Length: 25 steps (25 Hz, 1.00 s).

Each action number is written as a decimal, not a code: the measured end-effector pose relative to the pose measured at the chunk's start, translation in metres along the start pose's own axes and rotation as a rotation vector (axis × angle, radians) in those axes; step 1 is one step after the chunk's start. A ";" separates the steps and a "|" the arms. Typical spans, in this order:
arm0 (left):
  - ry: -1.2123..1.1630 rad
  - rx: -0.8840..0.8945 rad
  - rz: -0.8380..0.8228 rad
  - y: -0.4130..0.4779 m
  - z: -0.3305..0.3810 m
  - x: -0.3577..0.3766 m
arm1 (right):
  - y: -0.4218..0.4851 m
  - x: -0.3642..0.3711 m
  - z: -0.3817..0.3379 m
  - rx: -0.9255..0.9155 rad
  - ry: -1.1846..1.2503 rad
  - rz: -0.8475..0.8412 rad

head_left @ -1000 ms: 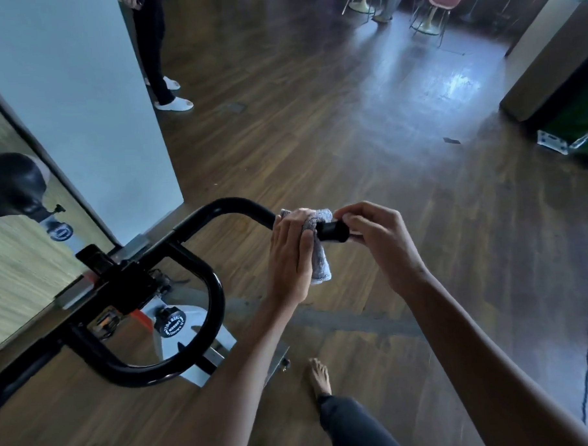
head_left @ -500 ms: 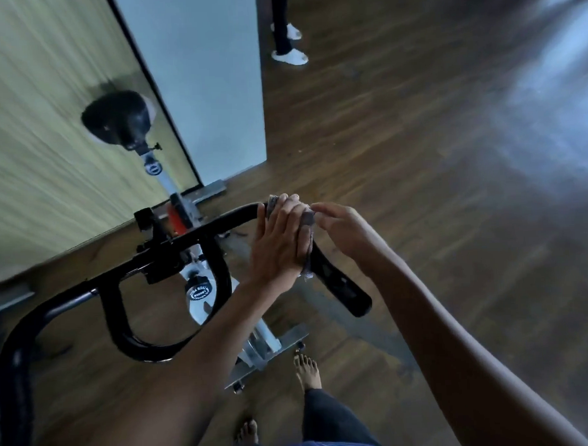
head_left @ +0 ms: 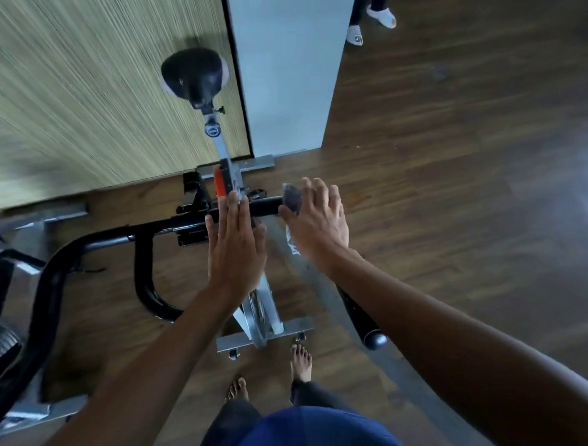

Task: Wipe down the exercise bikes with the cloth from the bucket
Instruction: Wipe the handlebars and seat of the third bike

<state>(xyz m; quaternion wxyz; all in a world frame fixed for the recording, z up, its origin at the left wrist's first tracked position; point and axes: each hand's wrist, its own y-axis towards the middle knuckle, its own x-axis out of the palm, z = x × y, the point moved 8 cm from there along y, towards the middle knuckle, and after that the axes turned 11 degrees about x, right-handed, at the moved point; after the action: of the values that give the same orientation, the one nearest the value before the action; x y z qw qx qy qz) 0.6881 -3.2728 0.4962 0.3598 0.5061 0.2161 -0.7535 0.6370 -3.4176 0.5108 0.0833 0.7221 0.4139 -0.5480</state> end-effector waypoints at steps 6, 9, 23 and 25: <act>0.041 -0.002 -0.034 0.001 0.001 0.004 | 0.008 0.001 -0.005 -0.368 -0.195 0.116; 0.071 -0.011 -0.061 0.001 0.001 0.004 | 0.007 0.000 -0.007 -0.410 -0.135 0.087; -0.124 0.097 0.007 -0.015 0.030 -0.033 | -0.106 -0.112 0.003 -0.369 0.363 0.284; -0.209 0.187 0.076 -0.034 0.050 -0.051 | -0.146 -0.124 0.015 -0.332 0.400 0.349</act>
<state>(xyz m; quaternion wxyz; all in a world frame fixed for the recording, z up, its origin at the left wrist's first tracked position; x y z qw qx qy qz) 0.6435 -3.2690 0.5613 0.3598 0.4641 0.0869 -0.8047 0.5182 -3.3946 0.6602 0.2098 0.8522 0.3758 -0.2974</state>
